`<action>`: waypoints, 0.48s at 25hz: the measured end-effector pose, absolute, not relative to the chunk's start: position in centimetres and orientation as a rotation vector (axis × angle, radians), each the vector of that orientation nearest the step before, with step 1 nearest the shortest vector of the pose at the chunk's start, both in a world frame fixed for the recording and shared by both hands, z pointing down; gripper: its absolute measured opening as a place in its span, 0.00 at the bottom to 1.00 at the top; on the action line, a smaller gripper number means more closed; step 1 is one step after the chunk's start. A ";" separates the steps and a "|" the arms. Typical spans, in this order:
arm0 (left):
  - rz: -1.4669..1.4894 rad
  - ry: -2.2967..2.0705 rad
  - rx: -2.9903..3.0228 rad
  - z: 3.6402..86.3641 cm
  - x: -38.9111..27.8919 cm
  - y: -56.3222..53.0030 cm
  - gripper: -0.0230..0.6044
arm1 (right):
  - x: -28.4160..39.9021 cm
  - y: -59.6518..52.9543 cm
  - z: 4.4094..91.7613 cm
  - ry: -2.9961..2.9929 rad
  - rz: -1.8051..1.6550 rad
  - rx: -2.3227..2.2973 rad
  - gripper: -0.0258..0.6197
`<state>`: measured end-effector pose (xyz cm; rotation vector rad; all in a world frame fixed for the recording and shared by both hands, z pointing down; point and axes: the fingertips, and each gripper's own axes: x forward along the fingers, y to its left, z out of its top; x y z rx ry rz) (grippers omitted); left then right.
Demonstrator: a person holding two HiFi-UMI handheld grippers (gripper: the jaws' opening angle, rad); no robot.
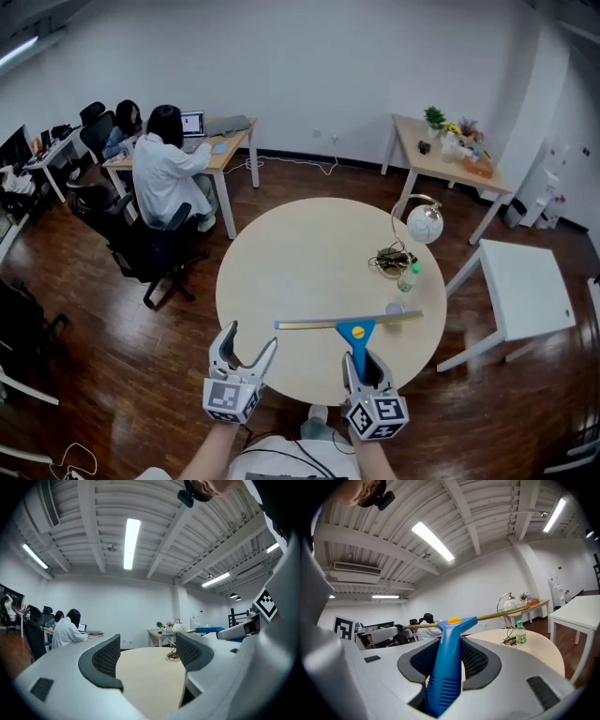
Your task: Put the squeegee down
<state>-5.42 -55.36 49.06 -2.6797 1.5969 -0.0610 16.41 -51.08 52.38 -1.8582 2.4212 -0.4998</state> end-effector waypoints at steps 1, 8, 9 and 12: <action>-0.062 1.602 -2.660 48.3 -4.7 -56.5 0.62 | 16.8 -52.6 51.7 2.431 -0.488 -1.825 0.28; -0.027 1.668 -2.615 46.8 -0.7 -61.9 0.61 | 19.0 -59.3 53.5 2.466 -0.563 -1.746 0.28; -0.046 1.666 -2.626 47.3 -0.3 -62.4 0.61 | 19.1 -59.9 54.3 2.444 -0.625 -1.740 0.28; -0.076 1.654 -2.663 48.6 -0.2 -63.7 0.61 | 18.7 -61.4 56.6 2.371 -0.786 -1.718 0.29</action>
